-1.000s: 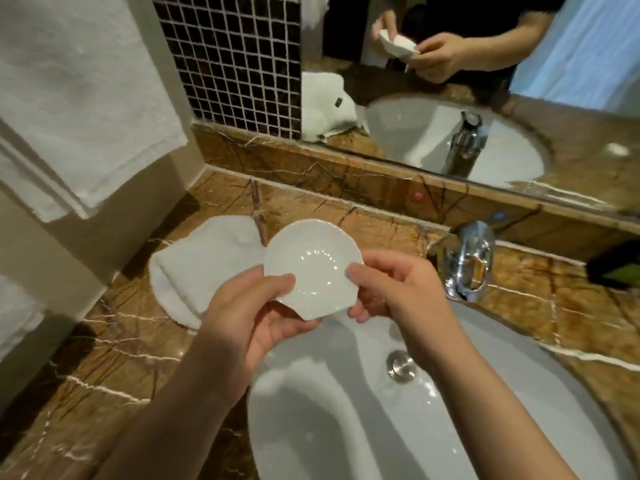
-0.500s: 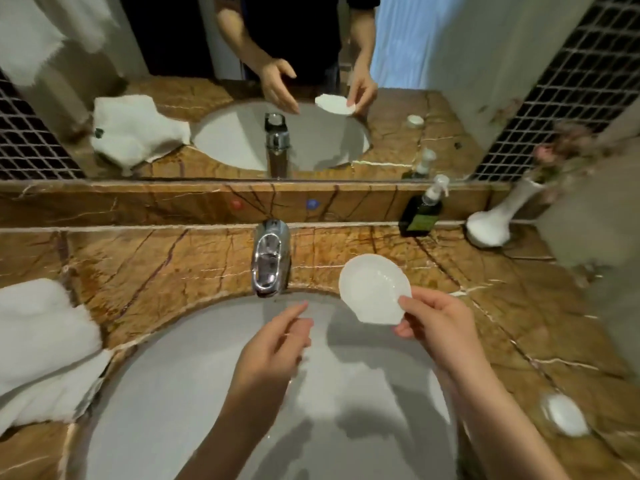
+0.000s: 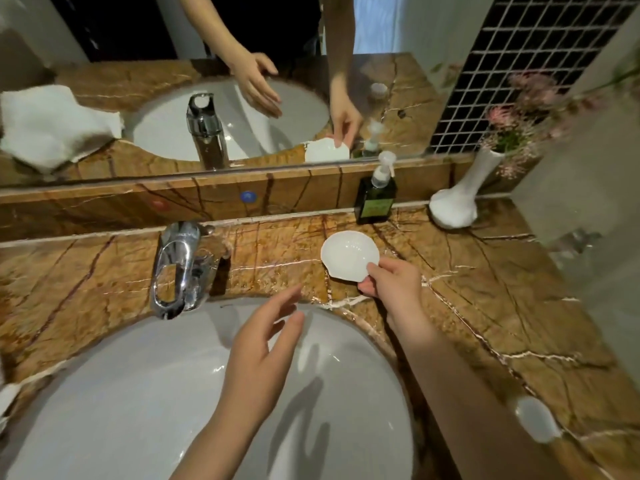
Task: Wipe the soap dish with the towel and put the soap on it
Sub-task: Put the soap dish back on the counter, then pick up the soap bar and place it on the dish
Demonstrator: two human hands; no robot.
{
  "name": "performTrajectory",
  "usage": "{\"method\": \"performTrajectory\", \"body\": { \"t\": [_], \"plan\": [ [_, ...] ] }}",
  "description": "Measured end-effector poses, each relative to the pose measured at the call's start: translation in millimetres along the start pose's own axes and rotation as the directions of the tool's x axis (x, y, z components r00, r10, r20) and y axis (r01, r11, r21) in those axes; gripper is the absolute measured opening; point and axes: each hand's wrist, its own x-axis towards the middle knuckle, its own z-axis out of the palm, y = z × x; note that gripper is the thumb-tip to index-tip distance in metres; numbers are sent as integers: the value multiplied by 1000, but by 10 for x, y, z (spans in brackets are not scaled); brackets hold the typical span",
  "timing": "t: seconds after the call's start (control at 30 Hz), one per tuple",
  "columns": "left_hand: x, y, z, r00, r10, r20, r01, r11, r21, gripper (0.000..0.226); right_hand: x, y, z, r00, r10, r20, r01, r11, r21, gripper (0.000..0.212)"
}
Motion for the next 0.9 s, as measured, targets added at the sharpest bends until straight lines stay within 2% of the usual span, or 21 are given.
{"method": "performTrajectory", "body": {
  "t": [0.2, 0.33, 0.6, 0.77, 0.9],
  "plan": [
    [81, 68, 79, 998, 56, -18, -56, 998, -14, 38, 16, 47, 21, 997, -83, 5, 83, 996, -36, 28],
    [62, 83, 79, 996, 89, -10, -88, 995, 38, 40, -6, 46, 42, 994, -111, -12, 109, 990, -84, 48],
    [-34, 52, -62, 979, 187, 79, -197, 970, 142, 42, -169, -41, 29, 987, -156, -25, 148, 968, -202, 56],
    [-157, 109, -178, 945, 258, 201, -303, 923, 237, 39, -753, 17, -138, 957, -287, 32, 275, 869, -412, 48],
    [-193, 341, -58, 875, 364, 318, -467, 809, 358, 45, -1239, -104, -503, 904, -427, 40, 382, 761, -525, 45]
  ]
}}
